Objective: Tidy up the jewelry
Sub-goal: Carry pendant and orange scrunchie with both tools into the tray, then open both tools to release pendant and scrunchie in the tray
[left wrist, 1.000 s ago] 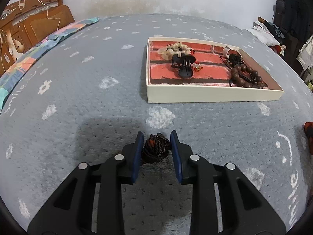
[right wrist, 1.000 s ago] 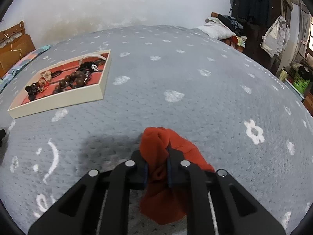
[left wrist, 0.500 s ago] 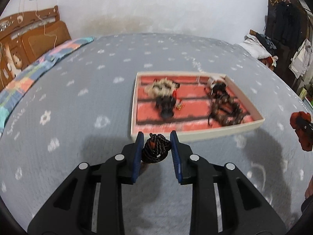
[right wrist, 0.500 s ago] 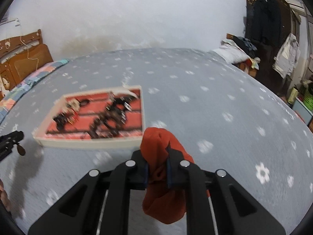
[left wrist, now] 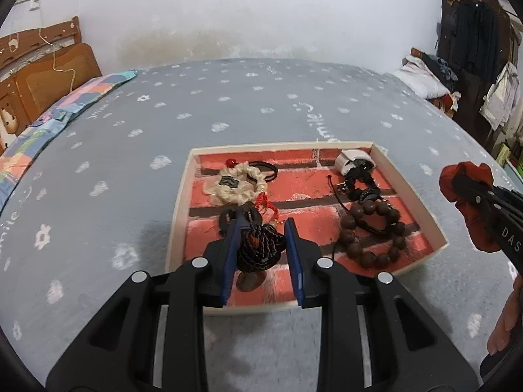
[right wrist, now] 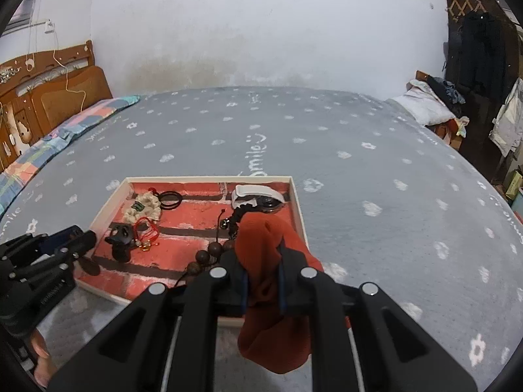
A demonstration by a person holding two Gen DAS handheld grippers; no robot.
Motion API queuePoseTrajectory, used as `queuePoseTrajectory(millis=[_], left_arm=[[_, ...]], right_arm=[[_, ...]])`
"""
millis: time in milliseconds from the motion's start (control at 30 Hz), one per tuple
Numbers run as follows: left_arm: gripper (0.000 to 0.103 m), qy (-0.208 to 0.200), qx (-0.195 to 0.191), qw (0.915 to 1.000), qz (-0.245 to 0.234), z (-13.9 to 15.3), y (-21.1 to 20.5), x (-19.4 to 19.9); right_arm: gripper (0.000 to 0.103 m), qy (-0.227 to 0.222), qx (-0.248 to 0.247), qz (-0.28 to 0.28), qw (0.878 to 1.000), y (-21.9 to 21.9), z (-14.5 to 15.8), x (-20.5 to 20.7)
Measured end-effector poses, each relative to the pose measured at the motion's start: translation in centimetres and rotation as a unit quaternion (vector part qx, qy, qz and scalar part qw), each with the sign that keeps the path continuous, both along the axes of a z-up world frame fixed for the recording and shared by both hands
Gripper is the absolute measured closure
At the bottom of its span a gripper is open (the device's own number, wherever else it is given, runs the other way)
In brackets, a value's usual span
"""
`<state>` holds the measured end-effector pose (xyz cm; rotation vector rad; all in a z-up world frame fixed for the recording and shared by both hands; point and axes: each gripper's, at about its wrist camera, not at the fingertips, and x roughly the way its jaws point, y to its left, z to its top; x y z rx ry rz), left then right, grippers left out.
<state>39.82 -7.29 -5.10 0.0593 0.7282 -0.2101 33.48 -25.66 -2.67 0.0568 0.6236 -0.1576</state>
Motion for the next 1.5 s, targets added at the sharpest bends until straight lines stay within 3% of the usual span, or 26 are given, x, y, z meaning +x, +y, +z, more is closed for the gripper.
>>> queuePoseTrajectory(millis=[267,600,700,800,867,1000,1067,1133,1167,1267,1500], left_arm=[[0.077,0.019,0.01,0.9998,0.007,-4.1,-1.0,3.2],[0.075,0.018,0.011,0.9997,0.009,-5.0,-1.0,3.8],[0.072,0.023,0.008,0.9996,0.012,-5.4,-0.8,3.7],[0.057,0.022,0.008,0.9996,0.014,-5.3,-0.6,3.4],[0.041,0.013,0.007,0.9998,0.014,-4.8,-0.5,3.0],[0.032,0.0,0.003,0.9999,0.016,-3.5,-0.2,2.0],[0.02,-0.01,-0.001,0.9998,0.019,-2.6,0.1,1.4],[0.009,-0.025,0.0,0.9994,0.026,-1.6,0.7,0.6],[0.005,-0.033,0.001,0.999,0.031,-1.1,1.1,0.2],[0.005,-0.043,0.004,0.9985,0.035,-0.1,2.0,-0.8],[0.005,-0.055,0.002,0.9968,0.059,0.7,4.3,-3.8]], right_arm=[[0.09,0.032,0.012,0.003,0.999,0.0,-4.7,3.2],[0.087,0.052,0.025,0.008,0.998,-0.2,-7.2,4.2],[0.081,0.054,0.023,0.013,0.998,0.0,-7.3,4.2],[0.075,0.051,0.028,0.013,0.998,-0.1,-7.2,4.0],[0.069,0.05,0.03,0.013,0.998,-0.2,-7.2,3.9],[0.056,0.036,0.032,0.01,0.999,-0.4,-6.4,3.2],[0.047,0.032,0.032,0.013,0.999,-0.4,-6.0,2.9],[0.045,0.025,0.029,0.016,0.999,-0.3,-5.6,2.5],[0.038,0.021,0.026,0.015,0.999,-0.2,-5.3,2.3],[0.021,0.0,0.021,0.008,1.0,-0.2,-4.3,1.3],[0.011,-0.042,0.002,0.001,0.999,0.7,-2.9,-2.1]])
